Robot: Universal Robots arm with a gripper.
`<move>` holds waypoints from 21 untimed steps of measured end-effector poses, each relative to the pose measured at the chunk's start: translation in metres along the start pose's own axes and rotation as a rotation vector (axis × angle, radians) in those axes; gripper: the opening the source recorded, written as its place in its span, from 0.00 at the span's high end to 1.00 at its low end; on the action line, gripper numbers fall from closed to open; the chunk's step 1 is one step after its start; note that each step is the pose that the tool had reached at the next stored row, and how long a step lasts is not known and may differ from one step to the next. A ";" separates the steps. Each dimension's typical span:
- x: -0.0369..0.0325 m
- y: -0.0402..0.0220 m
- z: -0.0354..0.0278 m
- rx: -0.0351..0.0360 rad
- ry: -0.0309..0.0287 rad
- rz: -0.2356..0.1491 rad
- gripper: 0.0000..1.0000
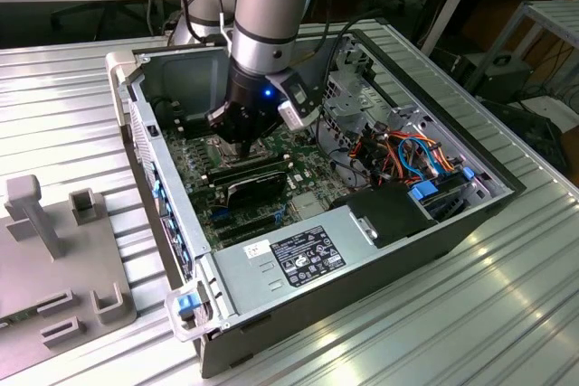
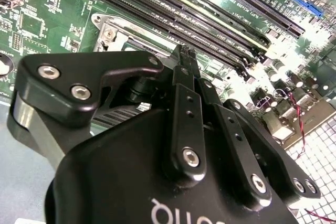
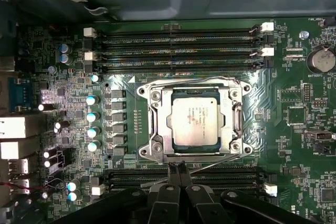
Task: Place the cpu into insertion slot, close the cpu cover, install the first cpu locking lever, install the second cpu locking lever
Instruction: 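Install the second cpu locking lever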
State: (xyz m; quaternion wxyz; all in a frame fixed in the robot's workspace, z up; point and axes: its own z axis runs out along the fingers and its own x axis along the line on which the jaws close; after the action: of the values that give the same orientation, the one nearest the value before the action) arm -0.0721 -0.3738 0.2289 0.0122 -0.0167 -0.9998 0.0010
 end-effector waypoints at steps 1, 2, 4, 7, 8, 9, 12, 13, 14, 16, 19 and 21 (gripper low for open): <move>0.0001 0.0000 0.0003 -0.0008 -0.0001 0.000 0.89; 0.0002 0.0000 0.0006 -0.0016 -0.0001 0.000 0.89; 0.0008 0.0000 0.0012 -0.0027 -0.0001 0.000 0.89; 0.0019 0.0000 0.0021 -0.0044 0.0000 0.000 0.89; 0.0024 0.0000 0.0023 -0.0048 0.0000 0.000 0.89; 0.0025 -0.0001 0.0024 -0.0049 0.0001 0.000 0.89; 0.0030 -0.0001 0.0039 -0.0060 0.0001 0.000 0.89; 0.0030 -0.0001 0.0043 -0.0063 0.0001 0.000 0.89; 0.0030 0.0000 0.0051 -0.0075 0.0002 0.000 0.89; 0.0029 0.0005 0.0063 -0.0091 0.0002 0.000 0.89; 0.0030 0.0020 0.0075 -0.0104 0.0002 0.000 0.89; 0.0030 0.0028 0.0081 -0.0115 0.0002 0.000 0.89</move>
State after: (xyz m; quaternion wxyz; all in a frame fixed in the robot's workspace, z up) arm -0.0752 -0.3709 0.2209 0.0123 -0.0166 -0.9998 -0.0048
